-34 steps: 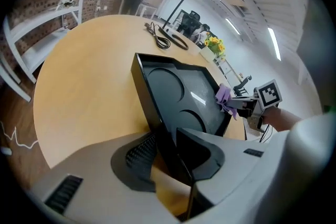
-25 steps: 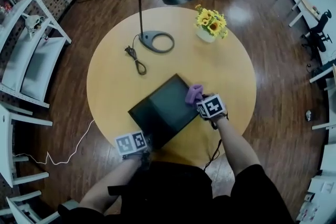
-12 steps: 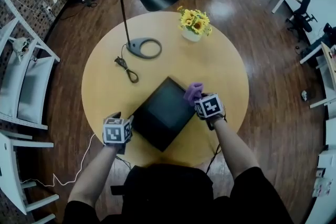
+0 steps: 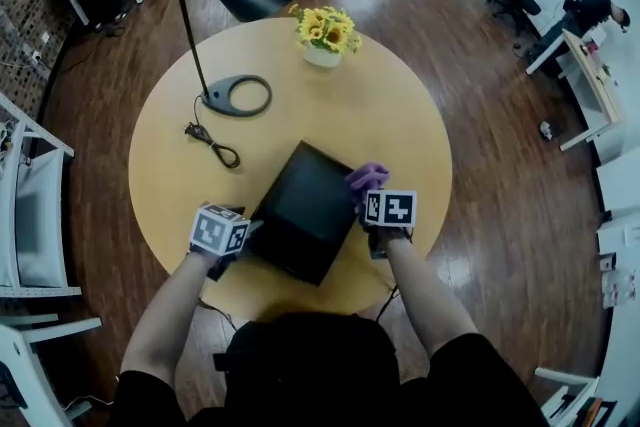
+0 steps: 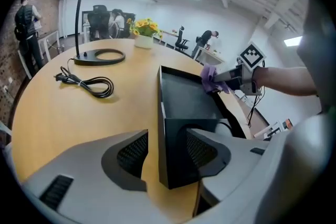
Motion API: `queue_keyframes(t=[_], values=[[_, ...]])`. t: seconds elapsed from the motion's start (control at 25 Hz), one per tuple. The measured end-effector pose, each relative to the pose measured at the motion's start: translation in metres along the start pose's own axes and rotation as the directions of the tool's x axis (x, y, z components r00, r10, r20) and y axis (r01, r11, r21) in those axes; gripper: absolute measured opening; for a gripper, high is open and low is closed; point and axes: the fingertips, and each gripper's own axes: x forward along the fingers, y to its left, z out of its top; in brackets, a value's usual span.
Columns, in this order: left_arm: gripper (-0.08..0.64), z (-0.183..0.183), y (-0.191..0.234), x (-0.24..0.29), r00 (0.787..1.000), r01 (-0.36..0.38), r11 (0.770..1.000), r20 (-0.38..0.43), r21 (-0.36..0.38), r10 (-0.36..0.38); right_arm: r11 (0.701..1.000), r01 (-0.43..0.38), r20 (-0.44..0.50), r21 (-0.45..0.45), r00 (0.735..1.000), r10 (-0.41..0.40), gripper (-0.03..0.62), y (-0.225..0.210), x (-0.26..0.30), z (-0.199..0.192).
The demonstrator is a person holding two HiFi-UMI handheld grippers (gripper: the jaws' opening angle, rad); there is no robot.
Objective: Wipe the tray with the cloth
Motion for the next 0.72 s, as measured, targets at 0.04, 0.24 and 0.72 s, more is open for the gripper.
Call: queue_keyframes(t=[0.04,0.24,0.72], values=[[0.23,0.002,0.0,0.003,1.0,0.019,1.0,0.002,0.003,-0.019,0.999,0.023,0.016,0.026,1.0,-0.023,0.114,0.0,-0.003,-0.004],[0.23,-0.004,-0.007,0.014,0.993,0.093,0.996,-0.07,0.018,-0.091,0.989,-0.024,-0.024,0.148,0.999,0.028,0.143,0.011,0.006,-0.033],[0.178,-0.039,-0.034,0.011,0.987,0.129,0.991,-0.094,-0.026,-0.131,0.997,0.072,-0.064,0.039,0.996,-0.07,0.158,-0.016,0.032,0.005]])
